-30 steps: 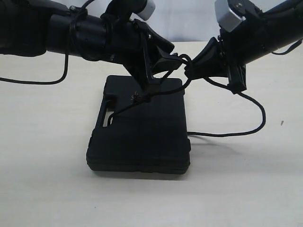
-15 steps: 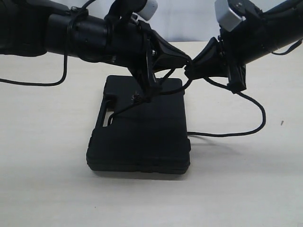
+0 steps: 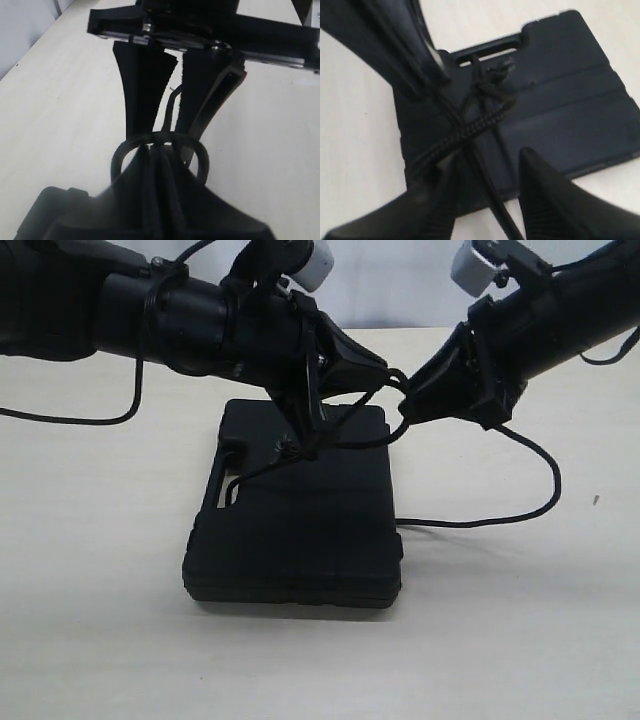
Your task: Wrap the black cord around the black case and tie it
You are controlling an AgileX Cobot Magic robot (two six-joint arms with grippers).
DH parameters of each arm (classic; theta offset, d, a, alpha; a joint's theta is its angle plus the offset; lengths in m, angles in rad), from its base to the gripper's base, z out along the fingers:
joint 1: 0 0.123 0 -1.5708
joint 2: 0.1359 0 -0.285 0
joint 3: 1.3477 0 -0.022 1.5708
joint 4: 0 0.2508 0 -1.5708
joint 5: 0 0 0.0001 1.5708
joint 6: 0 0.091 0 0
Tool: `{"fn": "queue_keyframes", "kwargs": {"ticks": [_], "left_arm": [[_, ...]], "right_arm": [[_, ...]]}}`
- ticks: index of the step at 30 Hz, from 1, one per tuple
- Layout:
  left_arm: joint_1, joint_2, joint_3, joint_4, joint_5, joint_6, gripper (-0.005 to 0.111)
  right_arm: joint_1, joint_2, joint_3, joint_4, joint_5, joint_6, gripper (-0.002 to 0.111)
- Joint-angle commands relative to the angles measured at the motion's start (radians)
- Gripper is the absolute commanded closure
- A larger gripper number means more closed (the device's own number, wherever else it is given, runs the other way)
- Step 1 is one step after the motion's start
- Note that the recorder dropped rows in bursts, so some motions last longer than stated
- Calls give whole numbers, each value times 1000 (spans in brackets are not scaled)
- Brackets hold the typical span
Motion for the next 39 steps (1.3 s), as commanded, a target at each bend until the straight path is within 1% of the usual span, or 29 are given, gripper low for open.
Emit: {"fn": "queue_keyframes", "kwargs": {"ticks": [1,6,11,14,16,19,21,27,31,35,39], "left_arm": [[-2,-13,1,7,-17,-18,107],[-2,-34,1,9,-21,-22,107],[-2,-67,1,11,-21,-29,107],[-2,-102,1,20,-53,-40,107],[-2,-127,1,31,-71,-62,107],[-2,-162,1,31,-59,-62,107],[-2,-178,1,31,-59,-63,107],[-2,-187,1,24,-62,-65,107],[-2,-187,1,-29,-62,-64,107],[-2,-187,1,-37,-54,-62,107],[-2,-187,1,-84,-38,-43,107]], "right_arm": [[2,-10,3,-128,-55,161,53],[2,-55,3,-194,-55,199,45],[2,-129,3,-278,-60,272,45],[2,-158,3,-347,-60,345,45],[2,-174,3,-355,-60,379,46],[2,-197,3,-285,-68,374,46],[2,-218,3,-189,-74,328,46],[2,-280,3,75,-35,67,46],[2,-273,15,134,-1,-17,46],[2,-244,45,187,-34,-102,46],[2,-203,52,278,-51,-169,46]]}}
